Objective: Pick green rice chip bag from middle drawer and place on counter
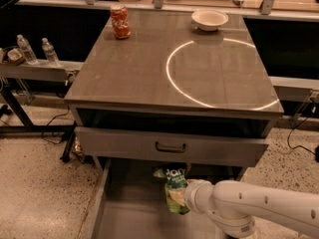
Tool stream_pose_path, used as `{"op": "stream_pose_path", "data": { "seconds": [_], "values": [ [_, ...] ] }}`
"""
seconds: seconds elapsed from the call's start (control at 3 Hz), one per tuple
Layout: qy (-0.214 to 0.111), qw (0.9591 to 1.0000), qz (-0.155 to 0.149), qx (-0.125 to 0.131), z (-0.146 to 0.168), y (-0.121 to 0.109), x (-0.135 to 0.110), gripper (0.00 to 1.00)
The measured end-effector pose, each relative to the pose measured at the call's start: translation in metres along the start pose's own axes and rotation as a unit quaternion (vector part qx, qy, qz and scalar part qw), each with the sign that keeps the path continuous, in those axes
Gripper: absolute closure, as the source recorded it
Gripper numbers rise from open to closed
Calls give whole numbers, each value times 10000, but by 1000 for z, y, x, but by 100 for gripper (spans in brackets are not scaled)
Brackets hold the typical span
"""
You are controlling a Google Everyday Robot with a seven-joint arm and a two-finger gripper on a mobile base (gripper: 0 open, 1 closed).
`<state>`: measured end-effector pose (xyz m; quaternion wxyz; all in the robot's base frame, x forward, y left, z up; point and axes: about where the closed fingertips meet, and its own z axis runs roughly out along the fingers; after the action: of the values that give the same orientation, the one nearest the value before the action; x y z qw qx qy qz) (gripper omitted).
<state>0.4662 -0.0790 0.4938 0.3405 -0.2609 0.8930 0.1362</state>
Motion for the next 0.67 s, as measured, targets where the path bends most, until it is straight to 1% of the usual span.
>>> {"op": "stream_pose_path", "data": {
  "seconds": [0.33,0.67],
  "values": [
    [596,9951,-571,-542,-42,26,8,100],
    [1441,9848,-711,-664,-70,30,76,100]
  ]
}}
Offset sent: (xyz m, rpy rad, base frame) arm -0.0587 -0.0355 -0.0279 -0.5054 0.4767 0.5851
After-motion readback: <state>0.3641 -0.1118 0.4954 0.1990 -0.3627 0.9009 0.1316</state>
